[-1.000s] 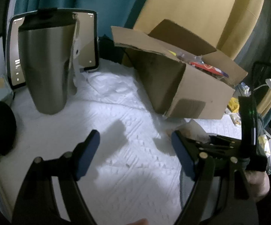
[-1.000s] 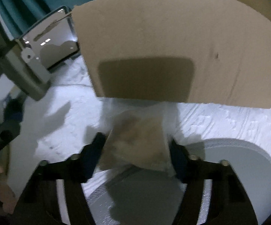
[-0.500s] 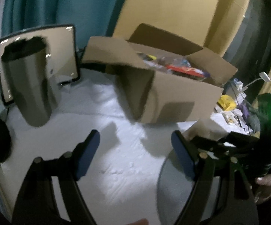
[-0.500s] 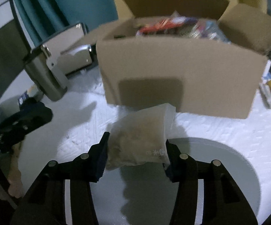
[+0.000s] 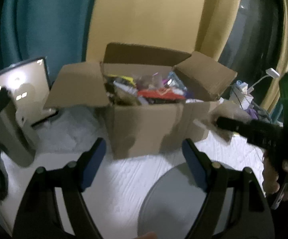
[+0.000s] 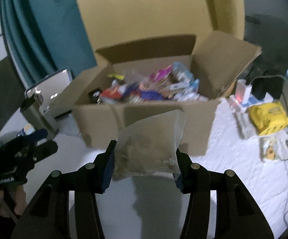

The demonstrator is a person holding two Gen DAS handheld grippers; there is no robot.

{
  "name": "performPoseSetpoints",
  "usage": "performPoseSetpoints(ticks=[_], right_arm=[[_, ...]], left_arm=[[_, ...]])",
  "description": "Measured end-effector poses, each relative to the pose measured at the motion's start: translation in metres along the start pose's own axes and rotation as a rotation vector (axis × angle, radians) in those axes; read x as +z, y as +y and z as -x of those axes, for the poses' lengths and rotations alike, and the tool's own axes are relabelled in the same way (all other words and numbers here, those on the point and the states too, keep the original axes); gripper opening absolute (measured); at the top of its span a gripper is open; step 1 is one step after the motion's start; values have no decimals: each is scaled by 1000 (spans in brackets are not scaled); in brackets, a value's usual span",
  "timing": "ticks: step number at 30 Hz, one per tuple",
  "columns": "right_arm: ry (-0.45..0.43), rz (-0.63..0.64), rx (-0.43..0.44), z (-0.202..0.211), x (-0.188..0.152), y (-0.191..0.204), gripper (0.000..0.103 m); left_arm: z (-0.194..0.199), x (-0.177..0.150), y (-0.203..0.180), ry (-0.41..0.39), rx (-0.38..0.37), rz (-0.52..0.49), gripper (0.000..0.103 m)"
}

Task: Organize snacks
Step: 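Lower the bread bag into the box and open the right gripper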

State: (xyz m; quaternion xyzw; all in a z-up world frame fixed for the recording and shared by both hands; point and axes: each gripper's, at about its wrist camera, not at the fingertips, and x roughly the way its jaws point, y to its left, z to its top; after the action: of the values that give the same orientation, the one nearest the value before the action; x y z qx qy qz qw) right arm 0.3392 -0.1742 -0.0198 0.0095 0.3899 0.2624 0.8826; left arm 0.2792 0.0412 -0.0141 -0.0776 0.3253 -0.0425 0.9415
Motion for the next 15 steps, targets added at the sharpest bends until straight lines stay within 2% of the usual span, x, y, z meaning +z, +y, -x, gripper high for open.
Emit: performPoseSetpoints(ticks=[6, 15], right_arm=[[-64, -5, -33, 1, 35, -27, 53], [-97, -13, -53, -34, 85, -47, 54]], left_arm=[[-17, 21, -8, -9, 3, -21, 80], [-44, 48, -6, -28, 9, -28, 80]])
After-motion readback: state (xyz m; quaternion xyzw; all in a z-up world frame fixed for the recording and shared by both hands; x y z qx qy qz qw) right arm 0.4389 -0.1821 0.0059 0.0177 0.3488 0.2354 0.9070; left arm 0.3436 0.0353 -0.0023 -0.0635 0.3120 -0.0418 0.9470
